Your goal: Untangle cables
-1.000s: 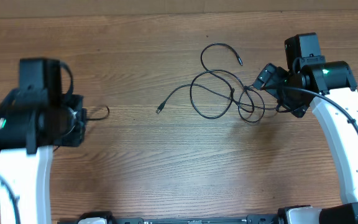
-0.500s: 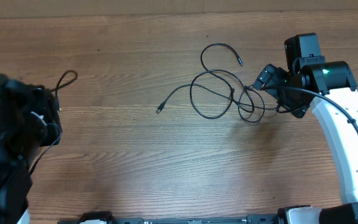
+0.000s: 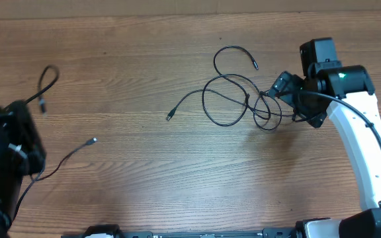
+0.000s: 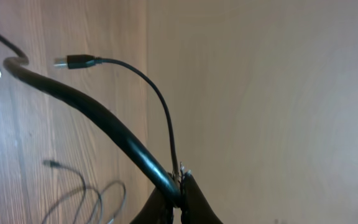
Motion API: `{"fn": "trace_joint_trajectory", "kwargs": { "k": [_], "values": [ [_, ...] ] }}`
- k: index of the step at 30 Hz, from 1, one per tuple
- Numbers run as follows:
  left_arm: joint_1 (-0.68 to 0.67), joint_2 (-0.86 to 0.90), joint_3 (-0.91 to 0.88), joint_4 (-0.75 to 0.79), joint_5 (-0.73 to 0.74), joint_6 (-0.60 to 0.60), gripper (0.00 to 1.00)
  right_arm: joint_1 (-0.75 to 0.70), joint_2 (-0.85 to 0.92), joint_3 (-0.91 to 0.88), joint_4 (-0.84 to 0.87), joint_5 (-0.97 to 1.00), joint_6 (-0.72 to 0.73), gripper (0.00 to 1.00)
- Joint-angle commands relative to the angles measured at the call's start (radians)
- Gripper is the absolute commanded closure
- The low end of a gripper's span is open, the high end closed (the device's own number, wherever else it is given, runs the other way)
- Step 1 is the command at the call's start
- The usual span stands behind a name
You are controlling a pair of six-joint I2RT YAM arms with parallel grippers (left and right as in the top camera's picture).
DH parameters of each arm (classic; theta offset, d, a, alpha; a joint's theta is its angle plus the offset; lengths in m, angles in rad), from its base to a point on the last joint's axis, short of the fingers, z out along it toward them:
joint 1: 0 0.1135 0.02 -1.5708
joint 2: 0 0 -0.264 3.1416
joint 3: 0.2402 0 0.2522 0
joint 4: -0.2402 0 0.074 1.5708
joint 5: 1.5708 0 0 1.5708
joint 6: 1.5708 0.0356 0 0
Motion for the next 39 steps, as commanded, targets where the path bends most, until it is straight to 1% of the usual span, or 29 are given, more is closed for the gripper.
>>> {"fn": "trace_joint_trajectory", "kwargs": {
  "k": [1, 4, 5, 10, 14, 19, 23, 26, 28, 29, 33, 36, 39],
  "values": [
    [0.002, -0.006, 0.051, -0.056, -0.261, -0.026, 0.96, 0.005, 0.009, -0.058, 0.018, -0.003, -0.003, 0.0],
    [0.002, -0.003, 0.051, -0.149, -0.443, -0.079, 0.96, 0.005, 0.009, -0.098, 0.034, -0.003, -0.003, 0.0],
    [0.002, -0.002, 0.041, -0.154, -0.503, -0.06, 0.96, 0.005, 0.009, -0.111, 0.039, -0.003, -0.003, 0.0],
    [0.003, 0.008, -0.042, -0.154, -0.671, -0.048, 0.96, 0.005, 0.009, -0.158, 0.06, -0.048, -0.003, 0.0],
    [0.003, 0.042, -0.119, -0.154, -0.77, -0.063, 0.96, 0.005, 0.009, -0.164, 0.055, -0.055, -0.003, 0.0],
    [0.005, 0.129, -0.207, -0.154, -0.828, -0.074, 0.95, 0.005, 0.009, -0.164, 0.061, -0.055, -0.003, 0.0],
    [0.039, 0.238, -0.231, -0.153, -0.818, -0.092, 0.95, 0.005, 0.009, -0.164, 0.067, -0.055, -0.003, 0.0],
    [0.079, 0.327, -0.231, -0.154, -0.775, -0.092, 0.93, 0.005, 0.009, -0.164, 0.073, -0.055, -0.003, 0.0],
    [0.109, 0.382, -0.231, -0.154, -0.737, -0.091, 0.94, 0.005, 0.009, -0.164, 0.079, -0.055, -0.003, 0.0],
    [0.129, 0.414, -0.231, -0.154, -0.712, -0.089, 0.95, 0.005, 0.009, -0.164, 0.082, -0.055, -0.003, 0.0],
    [0.214, 0.513, -0.231, -0.155, -0.606, -0.081, 0.94, 0.005, 0.009, -0.164, 0.085, -0.055, -0.003, 0.0],
    [0.294, 0.586, -0.231, -0.155, -0.498, -0.08, 0.94, 0.005, 0.009, -0.164, 0.085, -0.055, -0.003, 0.0],
    [0.375, 0.657, -0.231, -0.155, -0.377, -0.044, 0.93, 0.005, 0.009, -0.164, 0.089, -0.055, -0.003, 0.0]
  ]
}}
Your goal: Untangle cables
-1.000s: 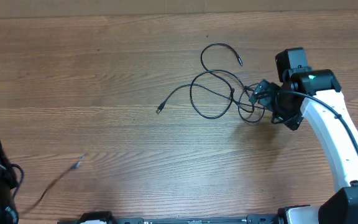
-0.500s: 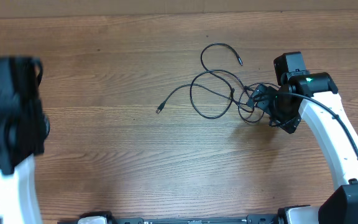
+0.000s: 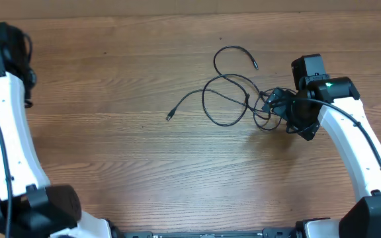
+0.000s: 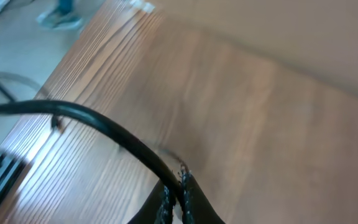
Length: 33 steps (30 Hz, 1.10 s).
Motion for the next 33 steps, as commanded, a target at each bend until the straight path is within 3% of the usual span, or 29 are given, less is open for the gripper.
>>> {"fn": "trace_joint_trajectory", "kwargs": {
  "k": [1, 5, 7, 9, 12, 18, 33],
  "values": [
    [0.085, 0.066, -0.002, -0.006, 0.175, 0.048, 0.93, 0.005, 0.002, -0.004, 0.008, -0.002, 0.0, 0.0],
    [0.168, 0.15, -0.002, -0.006, 0.283, 0.109, 0.96, 0.005, 0.002, -0.004, 0.026, -0.003, 0.0, 0.0],
    [0.206, 0.191, -0.002, -0.006, 0.321, 0.13, 0.89, 0.005, 0.002, -0.004, 0.03, -0.002, 0.0, 0.0],
    [0.231, 0.222, -0.002, -0.006, 0.355, 0.159, 0.95, 0.005, 0.002, -0.004, 0.032, -0.002, 0.0, 0.0],
    [0.252, 0.269, -0.002, -0.002, 0.417, 0.202, 0.96, 0.005, 0.002, -0.004, 0.042, -0.002, 0.0, 0.0],
    [0.228, 0.353, -0.002, 0.119, 0.521, 0.452, 0.96, 0.005, 0.002, -0.004, 0.062, -0.003, 0.0, 0.0],
    [0.061, 0.41, -0.002, 0.231, 0.422, 0.5, 0.96, 0.005, 0.002, -0.004, 0.062, -0.003, 0.0, 0.0]
  ]
}}
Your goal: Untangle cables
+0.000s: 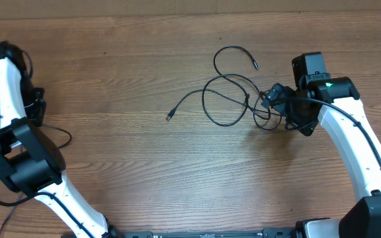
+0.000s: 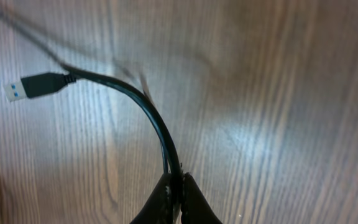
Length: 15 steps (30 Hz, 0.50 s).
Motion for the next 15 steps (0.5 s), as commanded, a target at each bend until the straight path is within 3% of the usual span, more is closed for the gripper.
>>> {"fn": "trace_joint_trajectory", "kwargs": {
  "k": [1, 5, 11, 15],
  "values": [
    [-0.031, 0.038, 0.002, 0.024, -0.04, 0.052, 0.96, 0.005, 0.002, -0.004, 0.004, -0.004, 0.0, 0.0],
    [-0.046, 0.089, 0.002, 0.073, -0.04, 0.106, 0.96, 0.005, 0.002, -0.004, 0.004, -0.023, 0.0, 0.0],
    [-0.047, 0.169, 0.003, 0.191, 0.017, 0.316, 0.96, 0.005, 0.002, -0.004, 0.008, -0.026, 0.0, 0.0],
    [-0.05, 0.18, 0.003, 0.194, 0.007, 0.366, 0.96, 0.005, 0.002, -0.004, 0.011, -0.026, 0.004, 0.0]
  ]
}}
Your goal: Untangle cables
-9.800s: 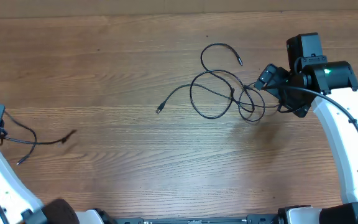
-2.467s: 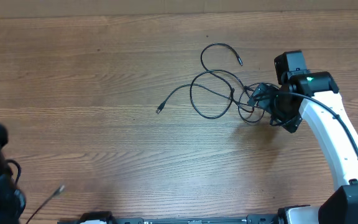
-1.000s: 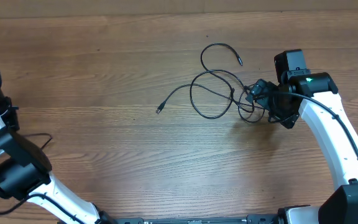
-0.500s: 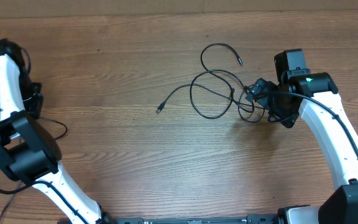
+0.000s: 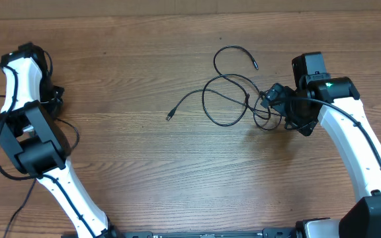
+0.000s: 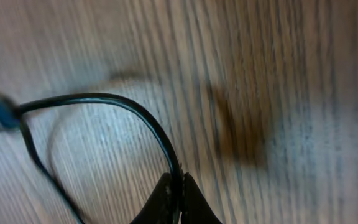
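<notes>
A tangle of thin black cables [image 5: 233,99] lies right of the table's middle. One loose end [image 5: 169,117] points left and another [image 5: 255,65] lies at the back. My right gripper [image 5: 274,96] sits on the tangle's right loops; its jaws are hidden from above. My left gripper [image 5: 50,98] is at the table's left side. In the left wrist view the left gripper [image 6: 178,182] is shut on a separate black cable [image 6: 135,107], which arcs up and left to a blurred blue plug. A loop of that cable [image 5: 73,135] rests on the wood.
The wooden table [image 5: 144,172] carries nothing else. The left arm's white links [image 5: 18,86] stand over the left edge, with black cable [image 5: 20,198] trailing toward the front left corner. The right arm [image 5: 356,145] runs along the right side.
My left gripper has shifted a little to the right and toward the back at the left edge, still shut on the black cable. The cable's loop lies slightly further right. The right arm has not moved.
At first my left gripper held a separate black cable at the table's left, and my right gripper stood just right of the tangle. Then the left arm was at the back left corner and the right gripper on the tangle's loops. Since then the left arm stays at the left edge.
</notes>
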Motion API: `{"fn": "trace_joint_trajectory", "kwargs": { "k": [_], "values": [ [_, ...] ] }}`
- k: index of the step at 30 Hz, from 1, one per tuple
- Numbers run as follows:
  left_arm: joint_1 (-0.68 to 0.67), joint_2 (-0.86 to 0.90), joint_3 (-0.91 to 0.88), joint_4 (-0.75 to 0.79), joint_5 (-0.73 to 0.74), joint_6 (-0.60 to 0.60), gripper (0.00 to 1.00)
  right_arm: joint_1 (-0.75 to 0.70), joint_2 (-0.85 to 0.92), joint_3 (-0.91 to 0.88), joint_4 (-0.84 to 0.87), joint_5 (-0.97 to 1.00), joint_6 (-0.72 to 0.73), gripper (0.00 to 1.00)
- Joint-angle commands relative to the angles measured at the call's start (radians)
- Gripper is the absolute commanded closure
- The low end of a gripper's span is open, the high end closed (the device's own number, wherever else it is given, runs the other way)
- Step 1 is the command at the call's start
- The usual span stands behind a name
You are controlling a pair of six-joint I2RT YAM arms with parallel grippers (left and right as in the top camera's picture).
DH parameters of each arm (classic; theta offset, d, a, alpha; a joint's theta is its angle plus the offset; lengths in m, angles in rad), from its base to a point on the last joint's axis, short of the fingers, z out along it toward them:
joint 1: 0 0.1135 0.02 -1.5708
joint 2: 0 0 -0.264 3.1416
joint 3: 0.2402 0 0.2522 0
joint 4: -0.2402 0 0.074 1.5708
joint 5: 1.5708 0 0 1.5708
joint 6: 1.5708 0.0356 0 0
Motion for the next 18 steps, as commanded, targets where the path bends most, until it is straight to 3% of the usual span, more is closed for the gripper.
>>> {"fn": "trace_joint_trajectory", "kwargs": {
  "k": [1, 8, 12, 14, 15, 16, 17, 18],
  "values": [
    [-0.006, 0.005, 0.003, -0.001, 0.005, 0.115, 0.96, 0.005, 0.002, -0.004, 0.009, -0.006, 0.003, 0.0],
    [-0.008, 0.004, 0.003, 0.0, 0.038, 0.129, 0.75, 0.005, 0.002, -0.004, 0.009, -0.025, 0.01, 0.0],
    [-0.008, 0.003, 0.006, 0.016, 0.079, 0.154, 0.47, 0.005, 0.002, -0.004, 0.009, -0.025, 0.01, 0.0],
    [-0.008, 0.003, 0.021, 0.013, 0.082, 0.162, 0.21, 0.005, 0.002, -0.004, 0.009, -0.025, 0.01, 0.0],
    [-0.008, 0.003, 0.034, 0.006, 0.082, 0.163, 0.16, 0.005, 0.002, -0.004, 0.009, -0.024, 0.01, 0.0],
    [-0.008, 0.003, 0.055, -0.007, 0.083, 0.166, 0.19, 0.005, 0.002, -0.004, 0.009, -0.025, 0.01, 0.0],
    [-0.008, 0.003, 0.08, -0.023, 0.082, 0.173, 0.31, 0.005, 0.002, -0.004, 0.009, -0.024, 0.01, 0.0],
    [-0.008, 0.003, 0.102, -0.04, 0.082, 0.177, 0.53, 0.005, 0.002, -0.004, 0.009, -0.024, 0.01, 0.0]
  ]
}}
